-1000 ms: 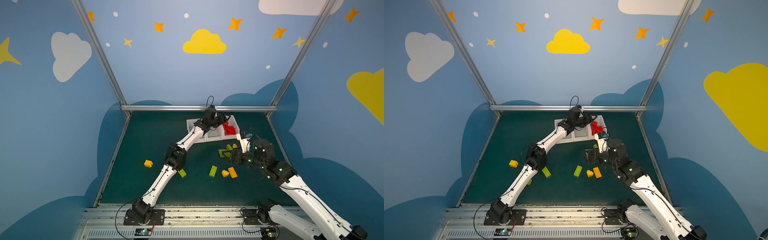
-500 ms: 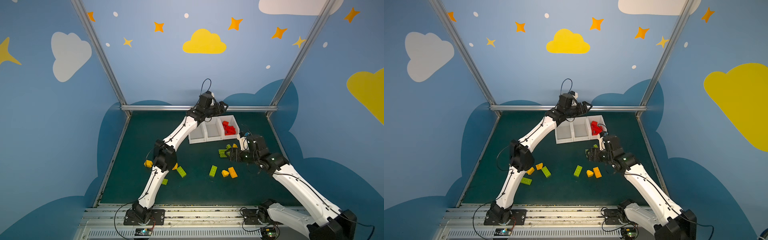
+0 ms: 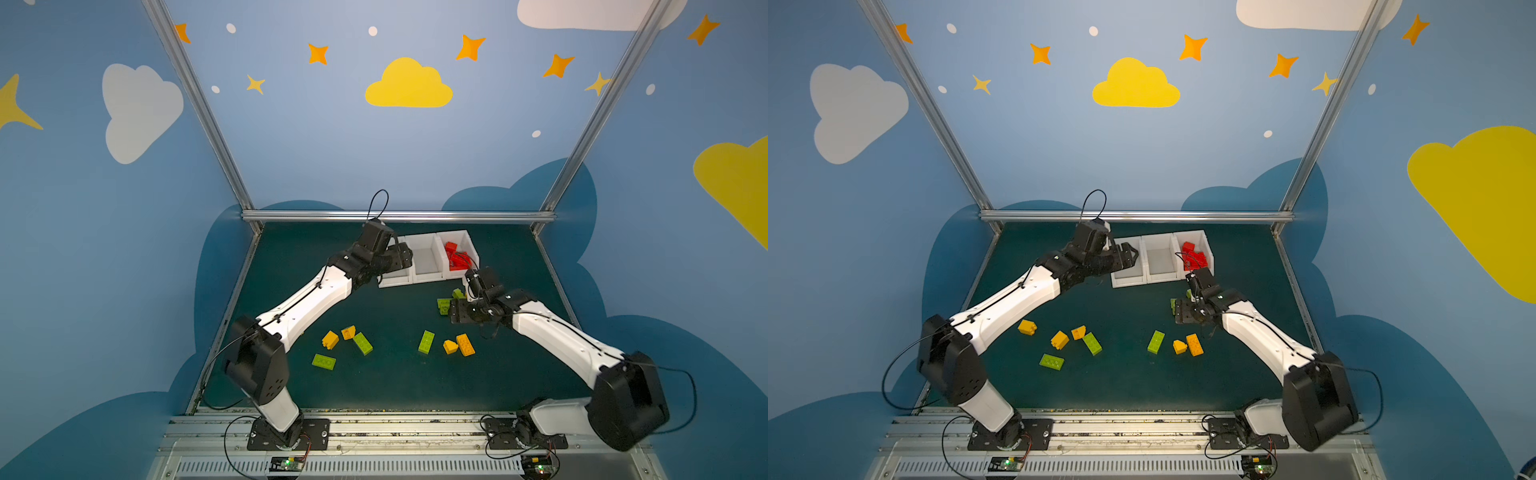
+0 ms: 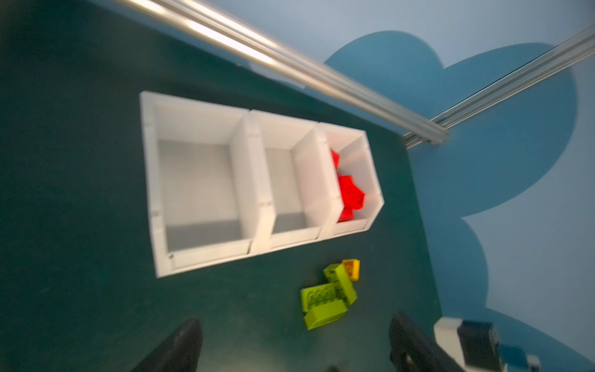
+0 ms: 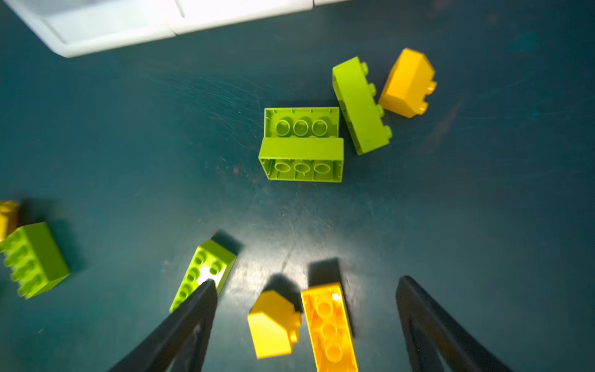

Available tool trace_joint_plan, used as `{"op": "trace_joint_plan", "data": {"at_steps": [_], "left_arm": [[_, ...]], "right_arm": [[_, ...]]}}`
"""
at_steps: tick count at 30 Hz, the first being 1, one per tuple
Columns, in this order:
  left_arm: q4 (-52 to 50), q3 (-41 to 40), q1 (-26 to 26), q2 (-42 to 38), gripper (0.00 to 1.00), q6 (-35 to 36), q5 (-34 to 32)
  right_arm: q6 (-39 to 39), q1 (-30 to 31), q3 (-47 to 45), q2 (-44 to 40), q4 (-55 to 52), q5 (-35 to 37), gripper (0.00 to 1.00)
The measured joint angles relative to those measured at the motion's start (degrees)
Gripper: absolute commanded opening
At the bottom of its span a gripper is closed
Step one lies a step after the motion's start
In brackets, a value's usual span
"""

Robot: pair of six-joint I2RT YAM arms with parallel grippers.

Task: Sort the legos into containers by color
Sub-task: Pick up the lego from the center of the table.

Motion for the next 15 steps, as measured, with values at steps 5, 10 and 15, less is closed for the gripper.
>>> {"op": "trace_joint_plan", "data": {"at_steps": [5,10,15], "left_arm": [[-1.36,-14.19,0.00,-12.61,0.89,-0.83,-2.99],[-2.89,-23.61,0.00,-24.11,0.90,-1.55,-4.70],[-5.75,-30.82,0.00,-32.94,0.90,-2.40,-5.55]], "right_arm": [[-0.02,0.22,1.84,7.72,2.54,0.59,0.86],[0.04,0.22,5.95,14.16,3.50,2.19,0.83],[0.48,0.31,9.31,19.78,4.68,3.58,0.79]]}}
